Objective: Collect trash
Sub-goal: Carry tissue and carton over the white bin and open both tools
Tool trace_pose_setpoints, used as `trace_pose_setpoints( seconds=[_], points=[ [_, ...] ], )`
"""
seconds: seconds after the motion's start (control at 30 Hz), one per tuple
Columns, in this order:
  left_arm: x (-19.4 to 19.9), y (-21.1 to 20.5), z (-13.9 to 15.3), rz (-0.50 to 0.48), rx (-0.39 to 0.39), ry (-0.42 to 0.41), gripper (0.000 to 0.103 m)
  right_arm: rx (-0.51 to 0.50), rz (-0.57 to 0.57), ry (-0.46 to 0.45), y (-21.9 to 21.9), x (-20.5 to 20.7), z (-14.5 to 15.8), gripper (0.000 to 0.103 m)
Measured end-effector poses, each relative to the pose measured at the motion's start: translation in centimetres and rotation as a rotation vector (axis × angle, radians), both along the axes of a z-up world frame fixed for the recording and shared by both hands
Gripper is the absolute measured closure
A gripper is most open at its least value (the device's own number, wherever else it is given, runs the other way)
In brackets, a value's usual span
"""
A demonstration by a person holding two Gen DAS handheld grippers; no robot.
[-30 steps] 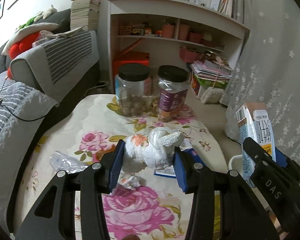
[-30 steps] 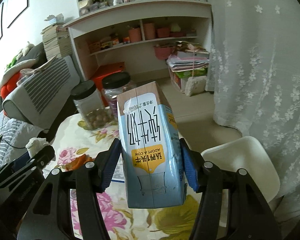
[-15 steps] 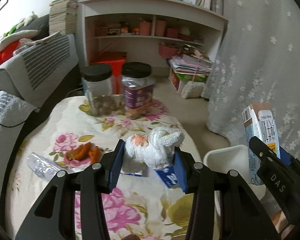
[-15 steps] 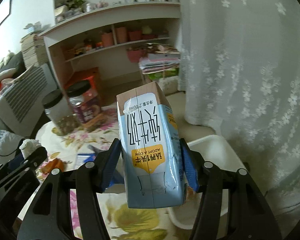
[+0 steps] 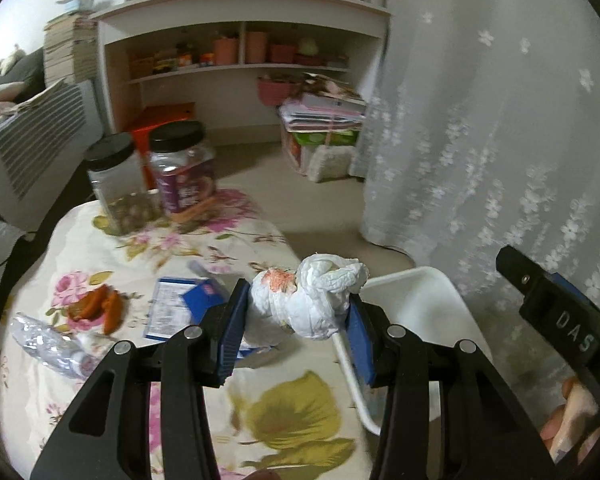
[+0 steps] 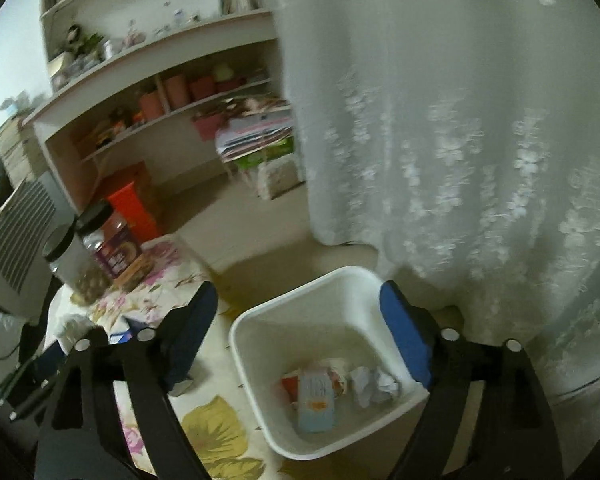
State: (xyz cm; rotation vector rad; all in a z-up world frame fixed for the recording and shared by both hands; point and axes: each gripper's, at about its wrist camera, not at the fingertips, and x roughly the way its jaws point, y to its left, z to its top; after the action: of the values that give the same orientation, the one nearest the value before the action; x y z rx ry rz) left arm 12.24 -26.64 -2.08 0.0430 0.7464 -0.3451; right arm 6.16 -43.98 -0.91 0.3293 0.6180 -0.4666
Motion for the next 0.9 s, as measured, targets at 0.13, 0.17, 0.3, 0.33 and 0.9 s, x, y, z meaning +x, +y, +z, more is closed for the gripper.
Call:
trace_pose_setpoints(
  seconds=[0.13, 0.17, 0.3, 0.33, 0.9],
  points=[
    [-0.6, -2.4, -0.5, -0.042, 0.008, 0.008, 0.057, 0.027, -0.072, -0.005, -2.6, -1.4, 0.0, 0.017],
    [-0.7, -3.1, -0.7, -0.055, 0.009, 0.015, 0.057, 0.037, -0.085, -0.006, -3.1, -1.7, -0.1, 0.017],
    [-1.0, -5.4, -1.3, -0.104, 0.018, 0.029, 0.057, 0.102, -0.158, -0.025, -5.6, -3.2, -0.2, 0.014],
    [-1.2, -5.9, -1.5, -0.116, 0.022, 0.029, 0.057, 0.109, -0.177, -0.033, -6.1, -3.6, -0.1, 0.014],
    [-0.4, -9.2, -1.0, -0.192, 0.007, 0.034, 0.032, 0.039, -0.259, -0.065, -6.7, -4.7, 0.8, 0.007]
  ],
)
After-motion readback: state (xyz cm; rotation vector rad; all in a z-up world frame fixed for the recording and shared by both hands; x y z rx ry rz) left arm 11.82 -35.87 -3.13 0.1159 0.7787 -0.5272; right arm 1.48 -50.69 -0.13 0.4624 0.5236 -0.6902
